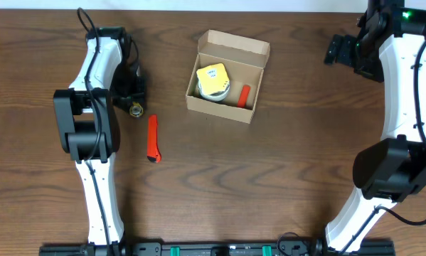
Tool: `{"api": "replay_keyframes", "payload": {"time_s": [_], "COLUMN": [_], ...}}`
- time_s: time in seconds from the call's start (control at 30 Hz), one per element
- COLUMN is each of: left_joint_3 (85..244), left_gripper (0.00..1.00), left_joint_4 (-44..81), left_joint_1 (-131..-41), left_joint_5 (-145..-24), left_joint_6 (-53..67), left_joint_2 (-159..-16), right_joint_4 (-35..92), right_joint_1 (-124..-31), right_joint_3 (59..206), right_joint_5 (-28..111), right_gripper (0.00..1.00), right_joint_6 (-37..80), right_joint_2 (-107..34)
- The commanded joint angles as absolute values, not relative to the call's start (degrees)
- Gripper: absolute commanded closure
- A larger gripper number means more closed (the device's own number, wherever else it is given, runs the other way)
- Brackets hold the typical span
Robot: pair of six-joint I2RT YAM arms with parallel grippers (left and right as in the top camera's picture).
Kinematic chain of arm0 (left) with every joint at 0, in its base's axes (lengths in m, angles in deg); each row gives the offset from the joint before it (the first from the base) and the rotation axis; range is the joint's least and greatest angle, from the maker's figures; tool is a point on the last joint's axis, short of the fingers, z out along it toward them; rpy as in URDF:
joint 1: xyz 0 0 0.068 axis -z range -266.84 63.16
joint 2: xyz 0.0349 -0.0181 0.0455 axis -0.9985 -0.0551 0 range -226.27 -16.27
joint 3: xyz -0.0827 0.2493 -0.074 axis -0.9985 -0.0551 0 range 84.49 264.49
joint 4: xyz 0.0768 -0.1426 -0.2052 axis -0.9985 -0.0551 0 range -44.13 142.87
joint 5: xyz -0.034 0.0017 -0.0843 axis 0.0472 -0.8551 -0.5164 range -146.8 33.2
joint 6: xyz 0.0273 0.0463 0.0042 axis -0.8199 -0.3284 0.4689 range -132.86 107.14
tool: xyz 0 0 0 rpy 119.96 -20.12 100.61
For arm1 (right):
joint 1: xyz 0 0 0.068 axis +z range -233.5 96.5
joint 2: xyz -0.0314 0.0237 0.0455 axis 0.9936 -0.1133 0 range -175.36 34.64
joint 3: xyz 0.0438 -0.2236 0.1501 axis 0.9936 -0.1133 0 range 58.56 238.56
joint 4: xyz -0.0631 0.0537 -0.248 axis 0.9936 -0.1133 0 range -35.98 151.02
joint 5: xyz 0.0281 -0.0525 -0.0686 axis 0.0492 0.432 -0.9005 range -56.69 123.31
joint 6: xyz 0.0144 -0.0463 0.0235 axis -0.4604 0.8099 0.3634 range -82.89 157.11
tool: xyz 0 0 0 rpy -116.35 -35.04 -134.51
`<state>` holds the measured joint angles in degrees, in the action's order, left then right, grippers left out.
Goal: Pack container
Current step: 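Grasp the clear-and-yellow correction tape dispenser with the left gripper, then carry the correction tape into the box and release it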
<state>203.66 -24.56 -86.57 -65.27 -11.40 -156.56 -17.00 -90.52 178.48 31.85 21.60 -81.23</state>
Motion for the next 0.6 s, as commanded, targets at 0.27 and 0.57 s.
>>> {"api": "replay_keyframes", "payload": {"time_s": [0.27, 0.57], "left_joint_3": [223.6, 238.2], "left_gripper": [0.94, 0.95], "left_joint_4": [-36.2, -43.9], "left_joint_1": [-84.9, -75.8], "left_joint_5": [-60.7, -56.0], "left_joint_6": [-9.2, -8.0], "left_joint_2": [-154.2, -150.4], "right_joint_4": [-17.0, -17.0], "right_joint_1": [-90.6, -90.6], "right_joint_3": [178.3, 178.3], "right_joint_5": [31.9, 31.9], "right_gripper": [0.01, 0.01], "right_joint_6": [20.8, 20.8], "right_joint_2": [-81.6, -81.6]}}
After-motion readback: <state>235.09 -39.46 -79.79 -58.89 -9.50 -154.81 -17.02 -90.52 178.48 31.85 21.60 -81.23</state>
